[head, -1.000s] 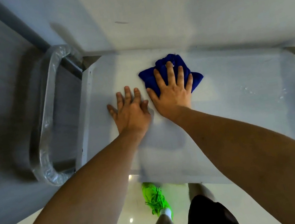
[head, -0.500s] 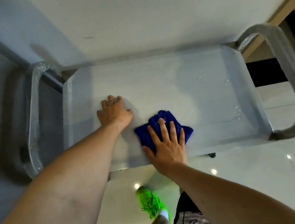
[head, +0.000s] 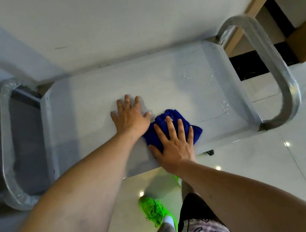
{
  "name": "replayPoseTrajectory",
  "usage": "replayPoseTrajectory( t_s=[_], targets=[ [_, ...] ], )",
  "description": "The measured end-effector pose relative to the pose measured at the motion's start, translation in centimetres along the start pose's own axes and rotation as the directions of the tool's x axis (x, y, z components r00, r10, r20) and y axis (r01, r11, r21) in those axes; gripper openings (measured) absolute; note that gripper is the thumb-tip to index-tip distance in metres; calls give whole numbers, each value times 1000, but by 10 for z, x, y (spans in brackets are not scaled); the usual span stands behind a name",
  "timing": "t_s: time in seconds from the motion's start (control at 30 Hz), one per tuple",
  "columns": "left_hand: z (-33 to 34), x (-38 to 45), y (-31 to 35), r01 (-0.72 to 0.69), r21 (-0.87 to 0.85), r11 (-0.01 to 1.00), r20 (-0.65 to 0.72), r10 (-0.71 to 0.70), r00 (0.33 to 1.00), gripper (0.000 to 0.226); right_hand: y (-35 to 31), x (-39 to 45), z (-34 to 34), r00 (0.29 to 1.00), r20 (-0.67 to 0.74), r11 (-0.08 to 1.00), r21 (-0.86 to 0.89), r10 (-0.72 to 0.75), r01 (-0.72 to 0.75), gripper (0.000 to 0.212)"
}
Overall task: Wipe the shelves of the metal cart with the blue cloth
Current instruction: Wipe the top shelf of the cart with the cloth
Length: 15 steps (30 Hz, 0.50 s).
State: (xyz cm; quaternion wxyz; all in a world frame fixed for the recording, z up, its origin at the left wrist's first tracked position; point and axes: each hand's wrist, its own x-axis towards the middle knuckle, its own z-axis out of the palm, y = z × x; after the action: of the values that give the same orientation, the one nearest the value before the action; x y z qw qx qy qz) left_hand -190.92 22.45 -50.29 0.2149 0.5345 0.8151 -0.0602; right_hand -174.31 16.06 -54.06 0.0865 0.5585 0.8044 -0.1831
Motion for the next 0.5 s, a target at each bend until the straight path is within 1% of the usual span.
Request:
replayPoseTrajectory(
  t_s=[0.13,0.23,0.3,0.4,0.5],
  targets=[
    [3,14,-5,73,-39,997,13,-73,997,69,7,47,-12,999,-53,1000,20,-3,4,73],
    [3,32,-9,168,-52,984,21,-167,986,70,13,90,-24,997,-62,999,1,-54,54,74],
    [2,44,-9,212,-75,974,8,-212,977,67,16,116,-32,995,-58,996,-11,-84,84,75],
    [1,57,0,209,-95,973,-19,-212,977,62,15,150,-44,994,-55,995,-7,-97,97,75],
    [2,65,14,189,-128,974,-27,-194,981,65,10,184,-57,993,-59,994,2,-105,105,74]
  ],
)
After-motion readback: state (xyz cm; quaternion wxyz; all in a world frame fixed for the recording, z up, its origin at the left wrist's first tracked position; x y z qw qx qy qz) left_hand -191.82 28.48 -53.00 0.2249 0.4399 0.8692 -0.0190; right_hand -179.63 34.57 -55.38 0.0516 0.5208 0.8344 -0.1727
